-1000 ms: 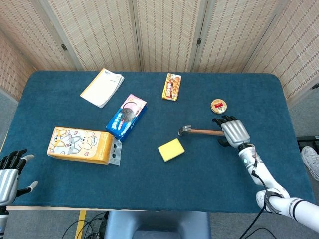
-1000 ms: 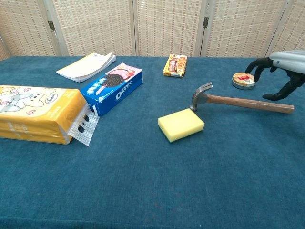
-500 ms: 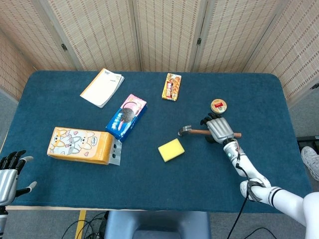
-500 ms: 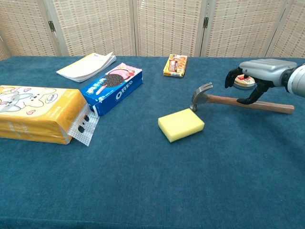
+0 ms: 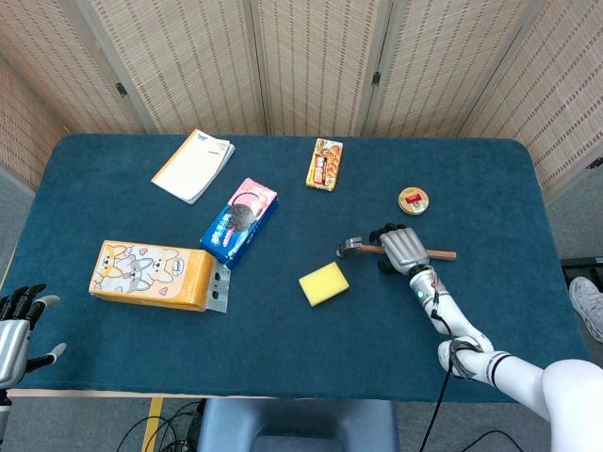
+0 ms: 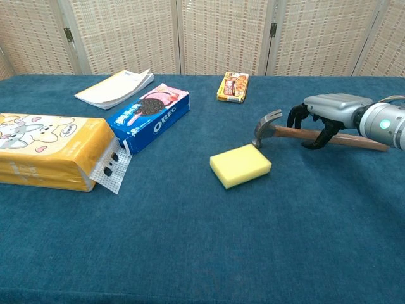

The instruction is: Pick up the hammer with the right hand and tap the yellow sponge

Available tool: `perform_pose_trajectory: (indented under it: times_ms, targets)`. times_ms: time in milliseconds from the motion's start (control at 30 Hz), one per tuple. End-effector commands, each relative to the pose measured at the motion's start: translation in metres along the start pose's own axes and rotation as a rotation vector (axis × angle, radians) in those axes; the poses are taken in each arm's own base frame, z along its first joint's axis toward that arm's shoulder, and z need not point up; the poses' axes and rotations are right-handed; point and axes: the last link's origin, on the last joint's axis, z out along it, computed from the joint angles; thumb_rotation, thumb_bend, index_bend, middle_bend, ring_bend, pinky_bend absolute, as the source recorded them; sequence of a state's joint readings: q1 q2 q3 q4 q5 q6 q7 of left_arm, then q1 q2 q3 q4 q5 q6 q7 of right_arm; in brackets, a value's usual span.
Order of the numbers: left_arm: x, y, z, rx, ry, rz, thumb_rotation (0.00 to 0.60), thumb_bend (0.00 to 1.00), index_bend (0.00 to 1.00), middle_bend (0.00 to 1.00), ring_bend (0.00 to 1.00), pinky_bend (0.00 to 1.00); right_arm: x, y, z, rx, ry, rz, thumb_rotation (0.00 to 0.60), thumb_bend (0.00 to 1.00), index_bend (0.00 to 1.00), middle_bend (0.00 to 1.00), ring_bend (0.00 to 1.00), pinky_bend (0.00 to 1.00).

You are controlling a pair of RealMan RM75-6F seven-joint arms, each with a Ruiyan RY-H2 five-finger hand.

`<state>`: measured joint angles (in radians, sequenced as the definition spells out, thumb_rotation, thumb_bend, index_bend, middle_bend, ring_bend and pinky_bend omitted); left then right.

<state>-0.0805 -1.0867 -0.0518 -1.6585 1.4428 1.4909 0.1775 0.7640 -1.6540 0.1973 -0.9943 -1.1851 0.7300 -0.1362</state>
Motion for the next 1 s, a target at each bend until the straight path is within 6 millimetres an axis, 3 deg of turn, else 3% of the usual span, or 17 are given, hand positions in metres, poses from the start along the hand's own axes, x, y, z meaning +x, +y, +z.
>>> perform_pose_trajectory:
  times_ms: [33,700,1000]
  targets:
    - [0.0,0.0,0.0,-0.001,-0.002,0.001,0.6,0.18,0.31,0.18,0.14,0.2,-0.001,-0.001,0.001,-0.001,0.0,0.004,0.6,0.3,0.33,0.36,0.23,0.32]
    - [-0.005,-0.007,-0.002,0.012,-0.009,-0.005,0.6,0.18,0.32,0.18,0.14,0.2,-0.011,-0.013,0.008,-0.001,-0.009,0.006,0.6,0.49,0.36,0.39,0.29,0.37]
    - [-0.005,-0.01,-0.004,0.018,-0.01,-0.007,0.6,0.18,0.32,0.18,0.14,0.2,-0.011,-0.014,0.013,-0.014,0.003,0.006,0.6,0.5,0.4,0.42,0.31,0.38]
